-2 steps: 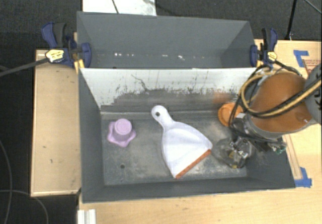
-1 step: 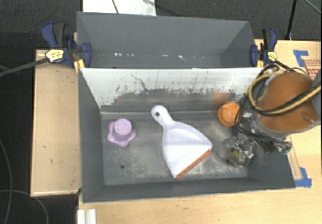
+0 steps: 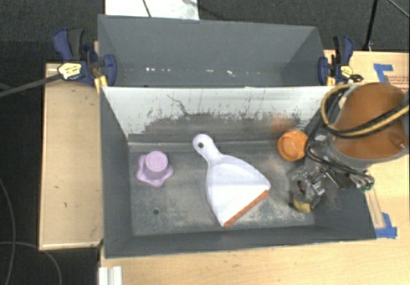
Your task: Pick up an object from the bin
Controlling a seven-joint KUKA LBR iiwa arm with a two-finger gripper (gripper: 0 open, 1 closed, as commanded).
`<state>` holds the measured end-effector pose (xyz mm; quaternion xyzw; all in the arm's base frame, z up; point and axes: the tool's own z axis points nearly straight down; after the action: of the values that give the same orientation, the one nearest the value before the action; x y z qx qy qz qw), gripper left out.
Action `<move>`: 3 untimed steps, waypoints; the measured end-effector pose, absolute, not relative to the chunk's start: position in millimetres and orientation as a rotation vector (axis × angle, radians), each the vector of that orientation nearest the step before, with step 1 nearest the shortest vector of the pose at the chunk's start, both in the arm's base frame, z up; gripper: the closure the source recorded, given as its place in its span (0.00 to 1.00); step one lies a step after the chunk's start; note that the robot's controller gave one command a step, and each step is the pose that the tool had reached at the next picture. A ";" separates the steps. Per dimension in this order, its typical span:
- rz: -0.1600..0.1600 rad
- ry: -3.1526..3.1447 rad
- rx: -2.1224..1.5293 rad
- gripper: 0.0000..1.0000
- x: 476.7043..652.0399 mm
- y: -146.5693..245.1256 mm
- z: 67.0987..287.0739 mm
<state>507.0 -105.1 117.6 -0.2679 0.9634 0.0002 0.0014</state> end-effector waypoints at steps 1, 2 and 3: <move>0.000 3.023 -0.841 0.00 549.9 -86.0 117.5; 0.000 3.023 -0.841 0.00 549.9 -86.0 117.5; 0.002 2.874 -1.255 1.00 545.0 -95.7 71.3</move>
Offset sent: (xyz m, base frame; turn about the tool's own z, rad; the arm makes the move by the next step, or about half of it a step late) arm 0.0000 0.0000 0.0000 0.0000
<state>545.0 -95.7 71.3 -0.4003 0.9164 0.0006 0.0028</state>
